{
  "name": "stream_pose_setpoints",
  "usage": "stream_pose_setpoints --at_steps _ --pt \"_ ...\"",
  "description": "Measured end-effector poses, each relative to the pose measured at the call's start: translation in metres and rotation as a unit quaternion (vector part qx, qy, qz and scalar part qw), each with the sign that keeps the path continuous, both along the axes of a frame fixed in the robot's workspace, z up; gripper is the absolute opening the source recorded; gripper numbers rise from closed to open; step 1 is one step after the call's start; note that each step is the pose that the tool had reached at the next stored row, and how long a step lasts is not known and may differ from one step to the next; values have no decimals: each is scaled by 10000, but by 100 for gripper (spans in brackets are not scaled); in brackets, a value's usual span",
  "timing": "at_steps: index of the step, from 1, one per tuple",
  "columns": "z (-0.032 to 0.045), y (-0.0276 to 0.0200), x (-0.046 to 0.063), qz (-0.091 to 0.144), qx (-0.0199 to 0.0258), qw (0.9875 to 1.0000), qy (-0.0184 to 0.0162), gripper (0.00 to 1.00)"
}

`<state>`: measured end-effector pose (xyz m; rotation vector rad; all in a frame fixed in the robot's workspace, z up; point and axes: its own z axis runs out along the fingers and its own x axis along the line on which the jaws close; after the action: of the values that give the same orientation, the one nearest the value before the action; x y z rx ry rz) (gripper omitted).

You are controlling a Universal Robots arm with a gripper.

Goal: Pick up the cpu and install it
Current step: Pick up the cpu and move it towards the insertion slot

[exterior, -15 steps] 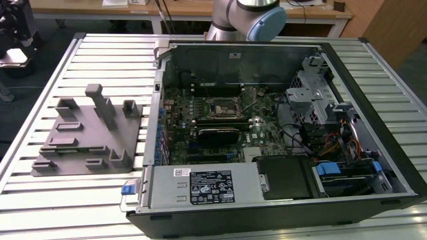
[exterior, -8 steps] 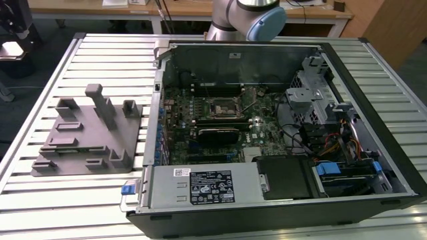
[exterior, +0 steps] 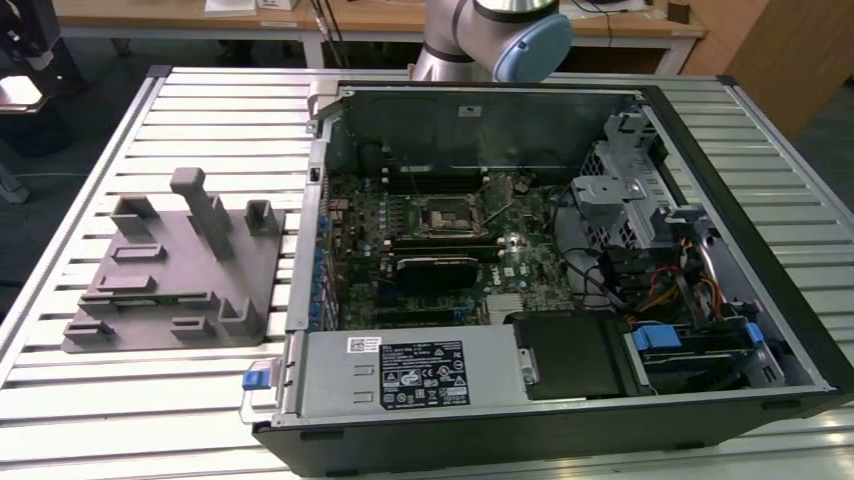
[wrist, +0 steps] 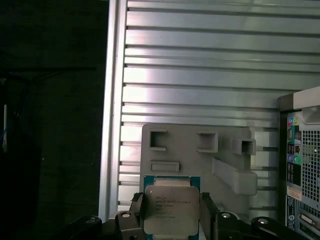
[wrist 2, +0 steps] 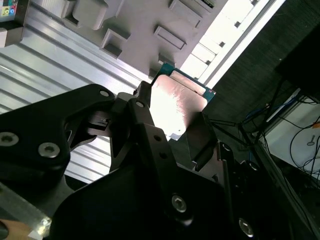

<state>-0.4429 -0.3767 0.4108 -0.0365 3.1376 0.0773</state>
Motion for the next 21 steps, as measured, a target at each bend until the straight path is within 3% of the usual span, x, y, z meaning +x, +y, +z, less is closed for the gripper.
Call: stream_pose_setpoints --at_steps 6,21 --pt "2 1 24 0 -1 10000 2 53" --pt "1 0 316 0 0 10000 1 53"
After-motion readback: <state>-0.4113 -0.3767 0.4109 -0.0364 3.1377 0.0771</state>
